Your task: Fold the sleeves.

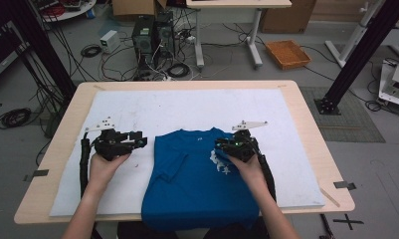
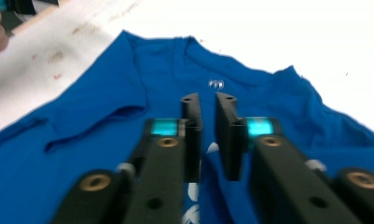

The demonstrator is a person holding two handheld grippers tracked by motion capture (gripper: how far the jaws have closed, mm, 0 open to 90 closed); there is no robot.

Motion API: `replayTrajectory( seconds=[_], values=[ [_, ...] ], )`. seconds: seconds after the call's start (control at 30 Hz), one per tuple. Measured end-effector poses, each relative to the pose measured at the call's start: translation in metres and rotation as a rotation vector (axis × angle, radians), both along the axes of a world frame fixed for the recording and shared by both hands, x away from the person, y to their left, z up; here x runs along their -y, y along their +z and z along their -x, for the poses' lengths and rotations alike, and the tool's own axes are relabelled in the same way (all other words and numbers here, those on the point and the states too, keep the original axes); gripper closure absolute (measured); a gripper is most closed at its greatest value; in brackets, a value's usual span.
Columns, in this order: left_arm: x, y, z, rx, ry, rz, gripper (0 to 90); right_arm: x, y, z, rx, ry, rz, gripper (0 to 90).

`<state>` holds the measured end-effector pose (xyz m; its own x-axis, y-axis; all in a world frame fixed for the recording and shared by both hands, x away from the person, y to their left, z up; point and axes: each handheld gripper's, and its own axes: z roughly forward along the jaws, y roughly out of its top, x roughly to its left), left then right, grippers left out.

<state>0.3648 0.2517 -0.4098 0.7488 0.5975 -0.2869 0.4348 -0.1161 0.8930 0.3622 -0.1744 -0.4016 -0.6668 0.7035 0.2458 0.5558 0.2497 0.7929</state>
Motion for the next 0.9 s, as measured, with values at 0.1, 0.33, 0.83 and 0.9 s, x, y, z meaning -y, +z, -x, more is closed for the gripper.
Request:
replayTrajectory(
  seconds=[0.1, 0.33, 0.83, 0.9],
  values=[
    [0.000, 0.000, 0.000, -0.001, 0.000, -0.002, 54.2, 0.011, 0.005, 0.004, 0.030, -0.013, -0.020, 75.7],
    [0.002, -0.001, -0.001, -0.006, -0.004, -0.010, 54.1, 0.059, 0.000, 0.026, 0.048, -0.069, -0.034, 74.5],
    [0.006, -0.003, -0.002, -0.015, -0.010, -0.018, 54.0, 0.017, -0.030, 0.014, 0.009, 0.044, 0.157, 74.1],
    [0.006, -0.003, -0.002, -0.016, -0.010, -0.017, 54.0, 0.010, -0.033, 0.009, 0.003, 0.040, 0.188, 74.5]
  ],
)
